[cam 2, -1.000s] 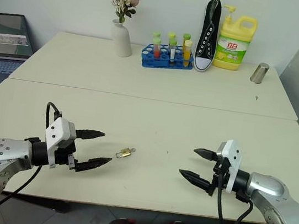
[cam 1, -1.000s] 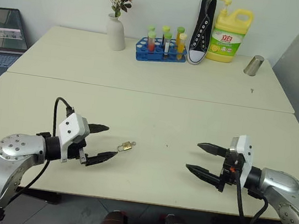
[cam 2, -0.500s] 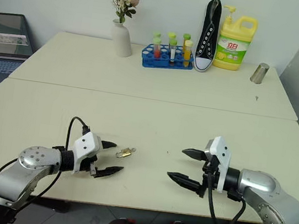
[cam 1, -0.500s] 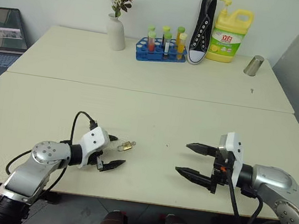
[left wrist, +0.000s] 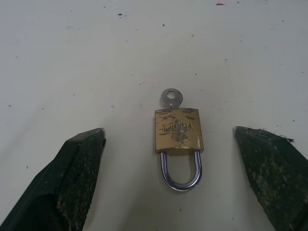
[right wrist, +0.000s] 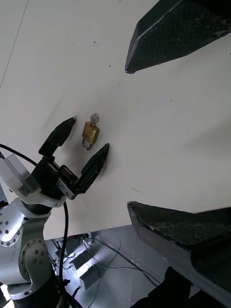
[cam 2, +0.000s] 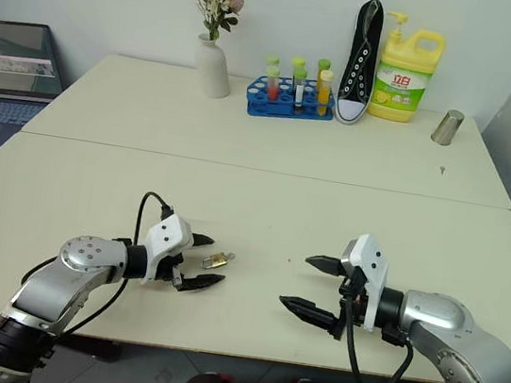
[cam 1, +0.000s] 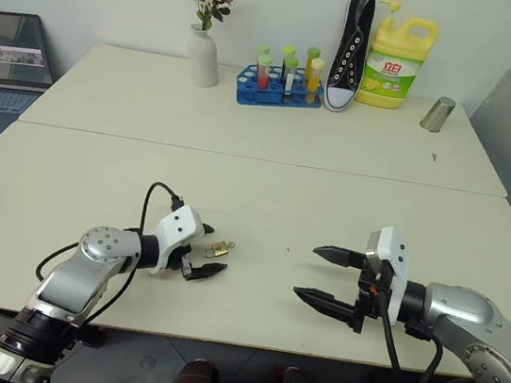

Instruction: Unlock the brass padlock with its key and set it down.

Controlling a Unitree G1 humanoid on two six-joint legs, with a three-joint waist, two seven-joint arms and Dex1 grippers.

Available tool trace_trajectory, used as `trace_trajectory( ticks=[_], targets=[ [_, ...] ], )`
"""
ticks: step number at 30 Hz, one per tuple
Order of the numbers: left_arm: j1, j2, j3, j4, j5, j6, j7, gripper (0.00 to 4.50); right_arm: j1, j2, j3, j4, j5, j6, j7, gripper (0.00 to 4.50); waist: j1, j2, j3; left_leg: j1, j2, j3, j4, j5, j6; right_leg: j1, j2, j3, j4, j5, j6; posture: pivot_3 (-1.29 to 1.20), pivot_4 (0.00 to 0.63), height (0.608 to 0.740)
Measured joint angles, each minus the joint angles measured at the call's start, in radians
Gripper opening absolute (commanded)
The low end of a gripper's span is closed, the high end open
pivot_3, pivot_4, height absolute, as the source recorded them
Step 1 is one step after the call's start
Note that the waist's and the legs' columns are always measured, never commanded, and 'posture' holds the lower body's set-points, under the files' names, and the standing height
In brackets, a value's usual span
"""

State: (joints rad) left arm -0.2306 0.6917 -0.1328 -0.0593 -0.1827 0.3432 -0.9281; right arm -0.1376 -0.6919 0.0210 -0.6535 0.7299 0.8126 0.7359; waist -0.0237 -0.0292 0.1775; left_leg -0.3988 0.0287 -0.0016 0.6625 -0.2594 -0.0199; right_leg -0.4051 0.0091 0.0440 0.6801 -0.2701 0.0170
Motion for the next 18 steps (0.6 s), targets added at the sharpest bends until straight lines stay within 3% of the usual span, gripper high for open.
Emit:
trace_trajectory(
  ticks=[3, 12, 18],
  targets=[
    [-0.027, 0.000, -0.022, 0.017, 0.012, -0.003, -0.007, 3.92, 0.000, 0.001, 0.002, -0.001, 0.000, 0.000, -0.001, 4.50, 0.001, 0.000, 0.000, 0.000, 0.000, 0.001, 0.000, 0.000, 0.000, 0.000, 0.000, 0.000, 0.000, 0.000, 0.000, 0.00, 0.150, 0.740],
    [-0.040, 0.004, -0.060, 0.010, 0.034, -0.002, -0.025, 1.02, 0.004, 0.007, 0.002, -0.002, 0.000, -0.001, -0.010, 4.50, 0.000, 0.001, -0.002, 0.001, 0.000, 0.000, 0.000, 0.000, 0.000, 0.001, 0.000, 0.000, 0.000, 0.000, 0.000, 0.00, 0.150, 0.740],
    [-0.039, 0.024, -0.059, 0.010, 0.035, -0.039, -0.058, 0.97, 0.015, 0.010, 0.001, -0.004, -0.005, -0.020, -0.021, 4.50, -0.004, 0.001, -0.002, 0.001, 0.001, 0.000, 0.000, 0.000, 0.000, 0.000, 0.001, 0.000, 0.000, 0.000, 0.000, 0.00, 0.150, 0.740]
  ],
)
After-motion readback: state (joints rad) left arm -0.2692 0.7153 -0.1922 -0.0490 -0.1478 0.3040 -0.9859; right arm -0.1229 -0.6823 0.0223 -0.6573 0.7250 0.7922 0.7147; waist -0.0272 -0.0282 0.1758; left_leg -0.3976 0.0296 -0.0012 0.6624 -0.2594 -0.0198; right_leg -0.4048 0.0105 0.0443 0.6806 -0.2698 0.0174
